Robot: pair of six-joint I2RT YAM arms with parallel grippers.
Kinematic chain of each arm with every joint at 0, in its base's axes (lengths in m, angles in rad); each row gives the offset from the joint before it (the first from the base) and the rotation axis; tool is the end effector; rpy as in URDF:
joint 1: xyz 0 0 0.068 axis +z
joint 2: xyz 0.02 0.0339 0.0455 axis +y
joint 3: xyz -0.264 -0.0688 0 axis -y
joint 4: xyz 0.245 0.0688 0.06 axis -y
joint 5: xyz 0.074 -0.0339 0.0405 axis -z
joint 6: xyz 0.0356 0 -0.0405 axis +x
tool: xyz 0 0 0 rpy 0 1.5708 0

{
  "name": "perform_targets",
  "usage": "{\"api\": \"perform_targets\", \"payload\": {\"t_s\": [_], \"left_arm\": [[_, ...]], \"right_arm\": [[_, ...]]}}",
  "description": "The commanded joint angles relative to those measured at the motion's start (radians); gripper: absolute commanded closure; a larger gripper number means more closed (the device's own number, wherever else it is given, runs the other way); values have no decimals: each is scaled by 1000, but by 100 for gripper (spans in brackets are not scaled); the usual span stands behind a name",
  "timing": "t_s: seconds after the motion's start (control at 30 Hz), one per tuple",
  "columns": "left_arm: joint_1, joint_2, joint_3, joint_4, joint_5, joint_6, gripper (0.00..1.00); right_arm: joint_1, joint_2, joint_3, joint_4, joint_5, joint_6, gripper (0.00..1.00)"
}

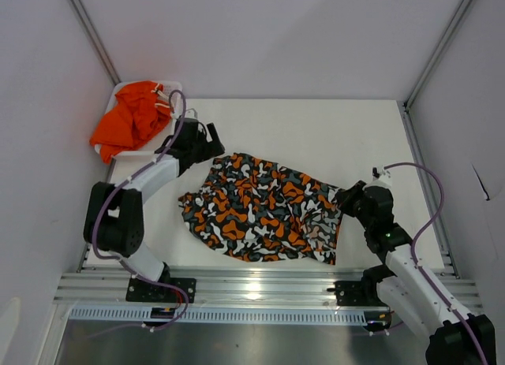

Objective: Fold and stack the shorts
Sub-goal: Flatten the shorts out

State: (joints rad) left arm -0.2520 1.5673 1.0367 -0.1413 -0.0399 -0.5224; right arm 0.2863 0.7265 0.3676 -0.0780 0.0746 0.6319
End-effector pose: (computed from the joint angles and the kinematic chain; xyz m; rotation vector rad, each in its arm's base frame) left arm 0.3359 -0.0850 0.2371 -0.3274 2.2449 -0.3713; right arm 0.1661 0.0461 0.2127 0.3991 2.0042 0.5081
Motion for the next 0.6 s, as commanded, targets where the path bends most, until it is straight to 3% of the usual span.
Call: {"api": "perform_targets", "payload": {"t_s": [0.0, 0.17, 0.37, 0.57], "left_arm": [[14, 114, 100, 15, 87, 22, 7], [33, 246, 146, 65, 172, -17, 23], [42, 318, 160, 108, 219, -63, 27], [56, 356, 161, 180, 314, -113, 43]], "right_arm": [[-21, -4, -19, 69, -56, -35, 100], [-24, -13, -38, 126, -88, -52, 100], [-27, -24, -53, 142, -91, -55, 100], [-29, -19, -67, 161, -107, -52, 100]]}}
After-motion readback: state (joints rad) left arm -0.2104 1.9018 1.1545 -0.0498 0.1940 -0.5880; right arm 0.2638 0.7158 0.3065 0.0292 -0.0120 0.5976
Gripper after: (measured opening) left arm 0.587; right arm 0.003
